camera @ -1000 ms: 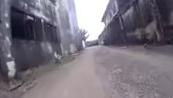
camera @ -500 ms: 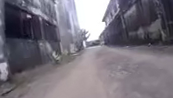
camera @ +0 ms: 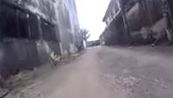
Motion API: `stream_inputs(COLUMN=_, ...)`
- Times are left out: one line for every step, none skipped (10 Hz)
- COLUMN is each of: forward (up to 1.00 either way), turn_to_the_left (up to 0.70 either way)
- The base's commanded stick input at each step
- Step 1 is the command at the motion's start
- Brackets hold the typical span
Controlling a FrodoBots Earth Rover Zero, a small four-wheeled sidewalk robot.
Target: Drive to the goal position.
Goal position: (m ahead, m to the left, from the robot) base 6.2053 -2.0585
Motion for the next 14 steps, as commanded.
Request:
stream_inputs(forward=0.50, turn_to_the_left=0.00)
stream_inputs(forward=0.50, turn_to_the_left=0.00)
stream_inputs(forward=0.50, turn_to_the_left=0.00)
stream_inputs(forward=0.50, turn_to_the_left=0.00)
stream_inputs(forward=0.50, turn_to_the_left=0.00)
stream_inputs(forward=0.50, turn_to_the_left=0.00)
stream_inputs(forward=0.50, turn_to_the_left=0.00)
stream_inputs(forward=0.50, turn_to_the_left=0.00)
stream_inputs(forward=0.50, turn_to_the_left=0.00)
stream_inputs(forward=0.50, turn_to_the_left=0.00)
stream_inputs(forward=0.50, turn_to_the_left=0.00)
stream_inputs(forward=0.50, turn_to_the_left=0.00)
stream_inputs(forward=0.50, turn_to_the_left=0.00)
stream_inputs(forward=0.50, turn_to_the_left=0.00)
